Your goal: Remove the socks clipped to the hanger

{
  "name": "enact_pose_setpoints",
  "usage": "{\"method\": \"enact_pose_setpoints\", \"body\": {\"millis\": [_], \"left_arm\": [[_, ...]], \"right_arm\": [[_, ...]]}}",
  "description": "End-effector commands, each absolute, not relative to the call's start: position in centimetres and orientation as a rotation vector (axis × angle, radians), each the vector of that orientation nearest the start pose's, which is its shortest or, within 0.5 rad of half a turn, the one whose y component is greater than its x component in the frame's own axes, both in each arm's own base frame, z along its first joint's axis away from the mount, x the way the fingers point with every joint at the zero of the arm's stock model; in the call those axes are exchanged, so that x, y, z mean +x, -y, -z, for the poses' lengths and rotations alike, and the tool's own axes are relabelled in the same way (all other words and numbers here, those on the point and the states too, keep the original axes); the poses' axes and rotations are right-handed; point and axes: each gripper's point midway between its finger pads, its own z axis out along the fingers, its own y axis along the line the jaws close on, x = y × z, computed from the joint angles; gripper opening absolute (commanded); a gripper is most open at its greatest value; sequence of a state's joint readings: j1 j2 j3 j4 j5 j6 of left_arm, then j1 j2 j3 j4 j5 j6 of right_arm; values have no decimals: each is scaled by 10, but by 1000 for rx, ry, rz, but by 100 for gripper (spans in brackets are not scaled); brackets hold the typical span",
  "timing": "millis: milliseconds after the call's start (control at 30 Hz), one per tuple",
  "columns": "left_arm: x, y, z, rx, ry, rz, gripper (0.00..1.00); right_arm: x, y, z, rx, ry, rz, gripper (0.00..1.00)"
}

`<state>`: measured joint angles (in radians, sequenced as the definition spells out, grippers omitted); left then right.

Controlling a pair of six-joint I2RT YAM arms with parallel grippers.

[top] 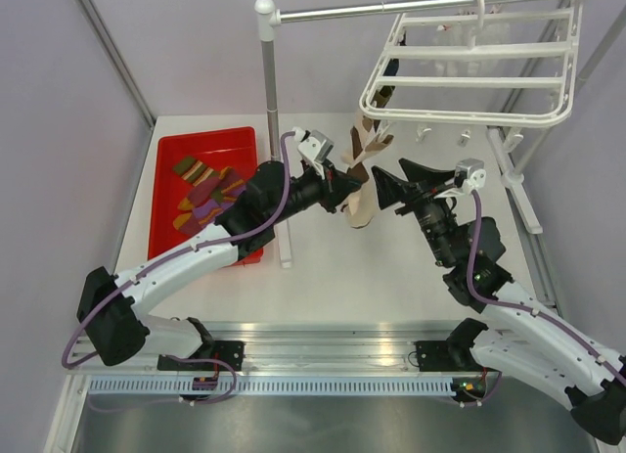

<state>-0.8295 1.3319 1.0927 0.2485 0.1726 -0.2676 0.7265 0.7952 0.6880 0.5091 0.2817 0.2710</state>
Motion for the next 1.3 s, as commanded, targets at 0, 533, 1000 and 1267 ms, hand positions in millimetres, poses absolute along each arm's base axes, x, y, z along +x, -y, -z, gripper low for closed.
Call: {"method": "enact_pose_setpoints", "body": {"millis": [0,533,1000,1267], "left_arm": [[282,364,-342,598,-1537,917,2],[284,358,-327,538,-1698,891,2],[269,365,-348,538,-1829,1069,2],[266,363,-343,521,-1899,1162,2]], "right_arm": [[261,-194,-416,-11,-1112,-809,76],[285,-196,-432,42,-964,-825,75],[274,-204,-453,-197,-867,-1028,75],[270,-206,-455,-228,-831,-1064,76]]}}
